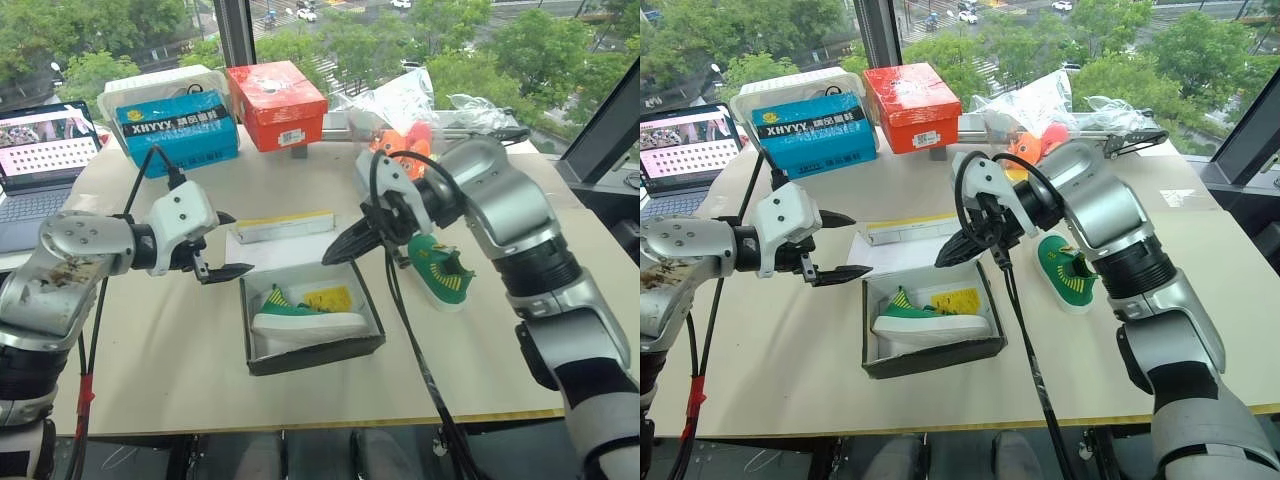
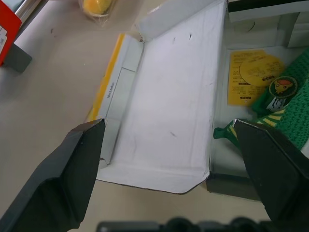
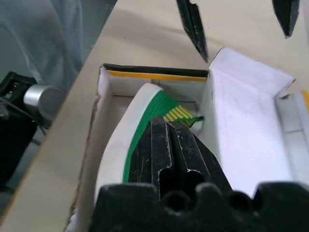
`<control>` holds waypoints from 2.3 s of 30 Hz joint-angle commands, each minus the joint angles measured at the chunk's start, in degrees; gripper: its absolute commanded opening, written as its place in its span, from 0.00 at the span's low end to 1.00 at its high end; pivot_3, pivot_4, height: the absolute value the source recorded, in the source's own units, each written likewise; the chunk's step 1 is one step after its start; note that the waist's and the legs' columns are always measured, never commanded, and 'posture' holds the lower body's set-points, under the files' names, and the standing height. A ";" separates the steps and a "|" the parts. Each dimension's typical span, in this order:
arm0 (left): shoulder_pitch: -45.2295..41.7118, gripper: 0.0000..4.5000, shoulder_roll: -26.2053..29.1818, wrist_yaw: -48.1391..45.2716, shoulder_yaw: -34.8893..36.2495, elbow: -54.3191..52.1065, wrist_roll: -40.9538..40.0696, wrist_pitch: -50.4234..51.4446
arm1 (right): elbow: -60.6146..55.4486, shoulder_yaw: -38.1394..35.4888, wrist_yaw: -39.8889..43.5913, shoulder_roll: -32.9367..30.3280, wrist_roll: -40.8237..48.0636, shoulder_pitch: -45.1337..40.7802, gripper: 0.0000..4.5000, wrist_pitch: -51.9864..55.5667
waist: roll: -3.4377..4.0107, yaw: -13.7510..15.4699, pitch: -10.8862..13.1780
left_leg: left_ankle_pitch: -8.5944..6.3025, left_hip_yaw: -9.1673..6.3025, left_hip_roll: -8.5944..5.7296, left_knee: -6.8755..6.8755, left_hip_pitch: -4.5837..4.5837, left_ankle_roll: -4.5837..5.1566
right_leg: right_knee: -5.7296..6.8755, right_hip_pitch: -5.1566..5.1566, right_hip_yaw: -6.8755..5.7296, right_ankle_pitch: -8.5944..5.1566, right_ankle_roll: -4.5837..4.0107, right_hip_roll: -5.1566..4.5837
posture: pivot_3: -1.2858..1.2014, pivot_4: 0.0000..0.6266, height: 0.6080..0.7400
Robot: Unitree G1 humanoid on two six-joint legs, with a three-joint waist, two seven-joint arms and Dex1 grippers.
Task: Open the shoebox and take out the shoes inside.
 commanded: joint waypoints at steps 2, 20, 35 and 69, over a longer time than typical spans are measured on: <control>-2.33 1.00 -0.62 -0.38 -0.60 0.24 0.82 -2.05 | -7.53 1.42 -0.28 -0.82 1.01 3.16 0.35 4.38 | 0.00 -0.15 0.00 | 0.00 0.00 0.01 0.00 0.03 0.00 | 0.01 0.03 0.00 0.00 0.00 0.01 | 0.52 0.24 1.00; -2.58 1.00 -0.40 -1.17 -0.76 0.91 1.27 -2.48 | -9.62 8.03 -10.28 4.13 -5.53 7.72 0.99 5.78 | 0.00 -0.18 0.00 | 0.00 0.01 0.01 0.00 -0.01 0.00 | 0.06 -0.05 0.02 0.00 0.00 0.01 | 0.52 0.24 1.00; -2.42 1.00 -0.29 -1.23 -0.47 0.74 1.41 -2.36 | -6.44 12.73 -12.10 4.50 -11.31 10.11 0.85 2.65 | 0.00 -0.19 0.00 | 0.00 0.02 0.00 0.00 0.00 0.00 | 0.07 -0.04 0.02 0.00 0.01 0.01 | 0.52 0.24 1.00; 4.92 1.00 6.45 -5.41 12.81 -6.34 -12.17 6.71 | 10.02 4.44 -21.74 12.16 -17.36 4.06 0.13 -21.04 | -0.01 -0.48 0.00 | 0.00 0.03 0.03 0.00 0.00 -0.01 | 0.09 -0.08 0.04 0.00 0.00 0.03 | 0.52 0.24 1.00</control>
